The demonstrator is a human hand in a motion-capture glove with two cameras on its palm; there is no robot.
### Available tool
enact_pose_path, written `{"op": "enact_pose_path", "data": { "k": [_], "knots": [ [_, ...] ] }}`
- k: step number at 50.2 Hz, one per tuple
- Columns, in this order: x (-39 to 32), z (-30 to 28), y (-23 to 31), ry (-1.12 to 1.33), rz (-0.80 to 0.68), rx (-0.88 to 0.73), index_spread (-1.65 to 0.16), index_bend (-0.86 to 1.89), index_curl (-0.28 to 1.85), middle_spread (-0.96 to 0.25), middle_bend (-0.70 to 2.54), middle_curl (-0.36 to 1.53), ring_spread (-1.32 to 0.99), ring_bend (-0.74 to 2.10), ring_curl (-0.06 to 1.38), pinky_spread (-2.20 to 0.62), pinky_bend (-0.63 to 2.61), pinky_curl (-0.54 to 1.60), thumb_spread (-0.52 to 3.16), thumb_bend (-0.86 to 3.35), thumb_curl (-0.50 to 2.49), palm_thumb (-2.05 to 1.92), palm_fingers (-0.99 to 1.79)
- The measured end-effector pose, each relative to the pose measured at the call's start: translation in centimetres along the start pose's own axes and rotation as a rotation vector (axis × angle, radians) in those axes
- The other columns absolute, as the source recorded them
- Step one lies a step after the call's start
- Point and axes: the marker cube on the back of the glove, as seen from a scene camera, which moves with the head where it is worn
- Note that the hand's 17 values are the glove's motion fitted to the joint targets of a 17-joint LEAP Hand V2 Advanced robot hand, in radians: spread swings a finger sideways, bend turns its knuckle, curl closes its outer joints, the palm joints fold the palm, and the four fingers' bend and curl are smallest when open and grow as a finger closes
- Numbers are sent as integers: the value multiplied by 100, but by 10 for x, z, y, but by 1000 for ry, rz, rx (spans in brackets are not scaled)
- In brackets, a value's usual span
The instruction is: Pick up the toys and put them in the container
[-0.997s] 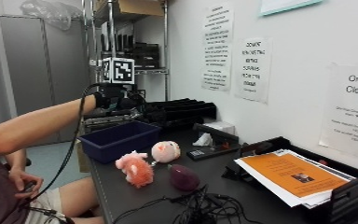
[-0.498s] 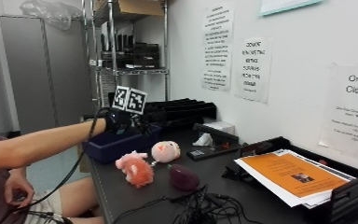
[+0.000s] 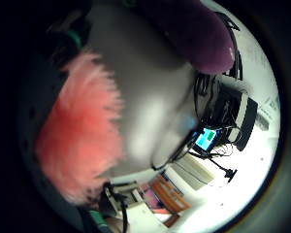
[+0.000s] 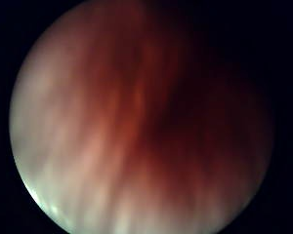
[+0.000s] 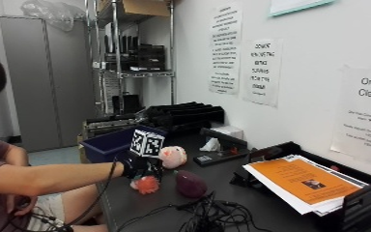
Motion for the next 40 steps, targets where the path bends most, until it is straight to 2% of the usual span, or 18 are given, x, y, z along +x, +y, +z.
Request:
{"op": "enact_pose_path", "data": {
  "k": [3,5,12,15,17,26,33,40],
  "knots": [
    [-1,1,-4,-24,8,53,-25,27,14,-23,57,39,-24,72,25,-13,46,21,125,11,34,39,66],
    [-2,2,-6,-39,11,77,-27,37,16,-26,65,42,-28,78,27,-18,46,22,127,12,35,43,90],
    [-9,-3,-8,-116,-11,76,-29,49,25,-31,70,48,-34,93,37,-29,52,28,128,18,40,56,112],
    [-15,-15,-6,-155,-36,65,-30,51,27,-32,71,50,-36,96,40,-32,58,31,119,17,45,60,109],
    [-19,-30,-4,-167,-54,76,-31,63,31,-32,77,54,-37,99,42,-34,58,33,111,18,49,64,118],
    [-39,-126,8,-172,-92,222,-32,91,45,-31,95,65,-40,110,49,-37,65,38,83,15,60,66,117],
    [-69,-200,18,-150,-134,328,-31,101,54,-30,102,72,-41,117,53,-39,71,42,67,13,67,67,110],
    [-126,-235,5,-115,-199,362,-30,105,61,-29,107,77,-40,121,57,-39,75,45,56,12,74,68,105]
  ]
}}
